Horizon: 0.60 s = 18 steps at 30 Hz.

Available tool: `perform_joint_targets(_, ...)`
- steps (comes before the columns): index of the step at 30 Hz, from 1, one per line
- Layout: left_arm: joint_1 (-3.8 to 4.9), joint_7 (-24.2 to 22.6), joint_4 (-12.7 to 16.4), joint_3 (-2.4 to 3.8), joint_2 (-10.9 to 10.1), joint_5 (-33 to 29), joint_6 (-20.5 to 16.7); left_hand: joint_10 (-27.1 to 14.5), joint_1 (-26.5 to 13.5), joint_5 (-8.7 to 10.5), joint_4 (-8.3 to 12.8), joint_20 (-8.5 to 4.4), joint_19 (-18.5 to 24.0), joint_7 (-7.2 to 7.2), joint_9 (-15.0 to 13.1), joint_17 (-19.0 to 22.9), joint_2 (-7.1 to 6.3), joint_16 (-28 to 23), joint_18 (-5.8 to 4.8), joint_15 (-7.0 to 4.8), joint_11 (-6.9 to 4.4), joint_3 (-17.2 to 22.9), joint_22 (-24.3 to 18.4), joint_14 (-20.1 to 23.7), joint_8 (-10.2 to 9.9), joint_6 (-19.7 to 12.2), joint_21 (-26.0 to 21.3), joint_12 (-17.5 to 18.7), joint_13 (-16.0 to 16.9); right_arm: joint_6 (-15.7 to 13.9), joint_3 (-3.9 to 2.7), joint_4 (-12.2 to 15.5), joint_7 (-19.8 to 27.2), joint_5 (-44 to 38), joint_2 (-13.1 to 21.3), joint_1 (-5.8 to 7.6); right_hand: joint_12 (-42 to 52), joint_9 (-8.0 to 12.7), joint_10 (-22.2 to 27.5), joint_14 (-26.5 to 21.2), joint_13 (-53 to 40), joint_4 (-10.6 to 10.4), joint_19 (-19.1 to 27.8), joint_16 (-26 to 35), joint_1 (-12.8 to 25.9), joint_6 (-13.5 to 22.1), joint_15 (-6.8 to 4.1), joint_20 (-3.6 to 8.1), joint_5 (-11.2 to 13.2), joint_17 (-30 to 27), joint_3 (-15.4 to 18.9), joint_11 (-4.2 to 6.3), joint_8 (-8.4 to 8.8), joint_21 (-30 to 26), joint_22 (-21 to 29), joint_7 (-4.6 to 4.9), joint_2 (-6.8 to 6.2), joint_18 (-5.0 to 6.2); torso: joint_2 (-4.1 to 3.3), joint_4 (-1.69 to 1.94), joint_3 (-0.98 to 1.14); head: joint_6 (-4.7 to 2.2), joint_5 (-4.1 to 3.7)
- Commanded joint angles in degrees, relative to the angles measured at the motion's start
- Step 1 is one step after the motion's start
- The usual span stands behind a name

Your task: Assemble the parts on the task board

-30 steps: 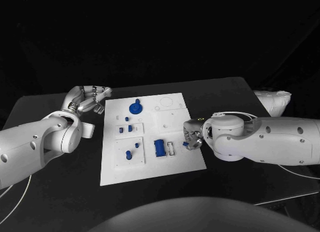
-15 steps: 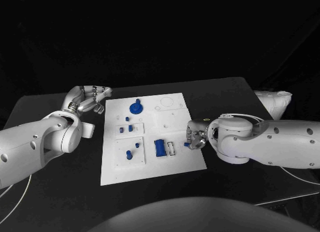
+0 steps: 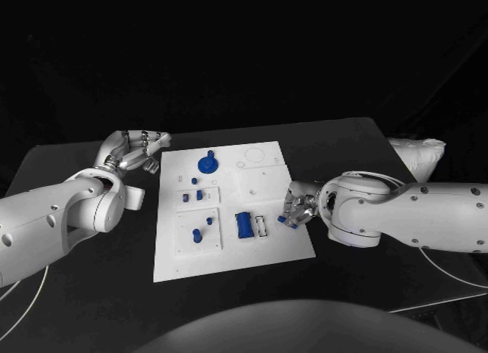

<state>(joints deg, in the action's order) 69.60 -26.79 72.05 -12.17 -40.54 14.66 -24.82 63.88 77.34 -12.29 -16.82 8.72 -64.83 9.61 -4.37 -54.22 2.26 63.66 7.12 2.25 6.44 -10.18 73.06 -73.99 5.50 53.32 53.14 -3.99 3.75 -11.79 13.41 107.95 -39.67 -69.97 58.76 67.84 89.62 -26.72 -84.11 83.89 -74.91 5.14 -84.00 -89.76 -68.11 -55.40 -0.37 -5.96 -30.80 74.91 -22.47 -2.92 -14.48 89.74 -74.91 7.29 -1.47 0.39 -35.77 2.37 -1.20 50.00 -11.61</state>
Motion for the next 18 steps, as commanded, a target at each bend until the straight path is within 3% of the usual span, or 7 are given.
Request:
perform_joint_targets(1, 0.04, -0.46, 0.04, 0.05, 0.15, 0.02, 0.81, 0.16, -0.07, -0.3, 0.09, -0.1, 0.06, 0.0, -0.02, -0.02, 0.54, 0.03, 0.68, 0.03, -0.19, -0.3, 0.09, 0.22, 0.31, -0.09, 0.15, -0.18, 0.09, -2.46, 0.0, 0.01, -2.24, 2.57, -0.03, 0.02, 0.38, 0.08, -5.89, 6.11, -15.09, -0.03, -6.0, -0.24, 0.29, -1.07, -0.43, 0.52, 0.38, 15.09, -0.18, 0.32, 0.33, 0.26, -15.09, -0.69, -0.53, -0.39, -0.01, -0.07, 0.04, 0.0, 0.04)
perform_joint_targets(18, 0.01, -0.41, -0.12, 0.04, 0.29, 0.02, 0.94, 0.16, 0.05, -0.3, 0.1, -0.12, 0.08, 0.0, -0.01, 0.01, 0.68, 0.02, 0.68, 0.03, -0.2, -0.47, 0.1, 0.22, 0.31, -0.12, 0.13, -0.16, 0.08, -7.48, -0.09, -0.06, 0.3, 11.89, -0.14, 0.39, 0.38, 0.46, -5.89, 6.11, -15.09, -0.17, -6.0, -0.24, 0.58, -1.71, -0.52, 0.6, 1.52, 15.09, 0.27, 0.4, 0.97, 0.26, -15.09, -0.81, -0.72, -0.39, -0.02, -0.01, -0.02, 0.0, 0.15)
